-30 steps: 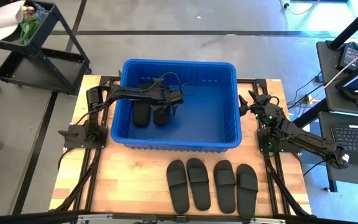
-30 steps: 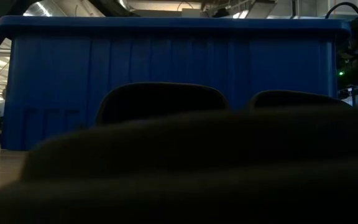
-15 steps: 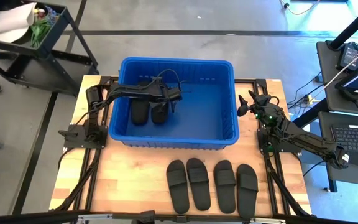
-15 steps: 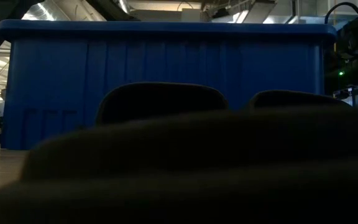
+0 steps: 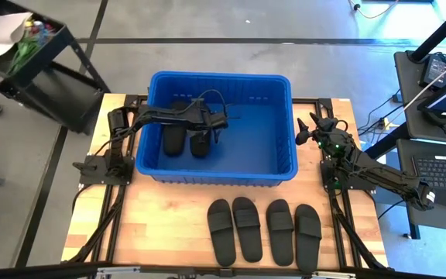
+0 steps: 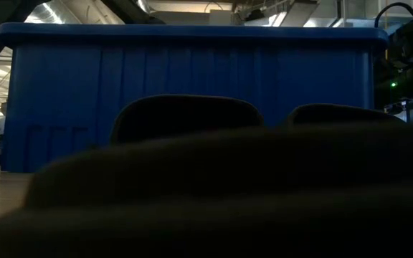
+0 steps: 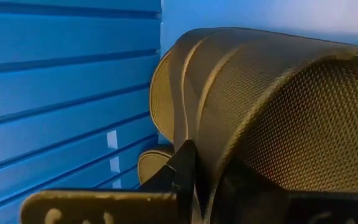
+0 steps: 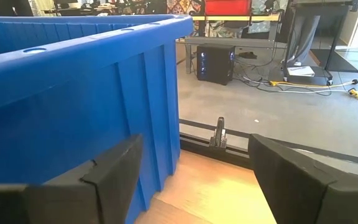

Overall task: Pick and place slides into bin
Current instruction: Put the black slide into the blue bin

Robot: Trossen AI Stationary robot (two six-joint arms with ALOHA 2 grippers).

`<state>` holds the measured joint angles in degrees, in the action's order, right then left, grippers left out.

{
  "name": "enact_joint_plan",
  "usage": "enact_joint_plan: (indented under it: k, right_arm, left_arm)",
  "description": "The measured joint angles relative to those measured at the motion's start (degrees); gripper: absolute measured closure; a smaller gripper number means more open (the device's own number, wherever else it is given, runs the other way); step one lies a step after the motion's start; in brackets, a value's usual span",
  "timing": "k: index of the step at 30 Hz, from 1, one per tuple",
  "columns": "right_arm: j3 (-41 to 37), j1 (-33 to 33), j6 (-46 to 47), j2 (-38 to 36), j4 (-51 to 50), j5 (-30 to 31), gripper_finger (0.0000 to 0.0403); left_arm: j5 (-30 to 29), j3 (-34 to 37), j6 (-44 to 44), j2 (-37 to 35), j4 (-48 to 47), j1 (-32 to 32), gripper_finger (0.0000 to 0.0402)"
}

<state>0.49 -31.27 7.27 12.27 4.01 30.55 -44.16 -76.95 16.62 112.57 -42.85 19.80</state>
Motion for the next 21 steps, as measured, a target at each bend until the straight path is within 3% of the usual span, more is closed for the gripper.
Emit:
enact_joint_plan:
  k: [4,10,15,21]
  right_arm:
    - [0.00,0.00,0.00,0.00,0.01,0.00,0.0109]
    - [0.00,0.00,0.00,0.00,0.00,-0.02,0.0109]
    - [0.00,0.00,0.02,0.00,0.00,-0.04,0.0109]
    - [0.00,0.00,0.00,0.00,0.00,-0.09,0.0109]
  left_arm:
    - [0.04,0.00,0.02,0.00,-0.04,-0.01,0.0364]
    - [0.25,0.00,-1.15,0.00,-0.09,0.91,0.0303]
    - [-4.52,0.00,-2.80,0.04,-0.14,1.92,0.0260]
    - [-4.46,0.00,-2.67,0.04,-0.13,2.31,0.0233]
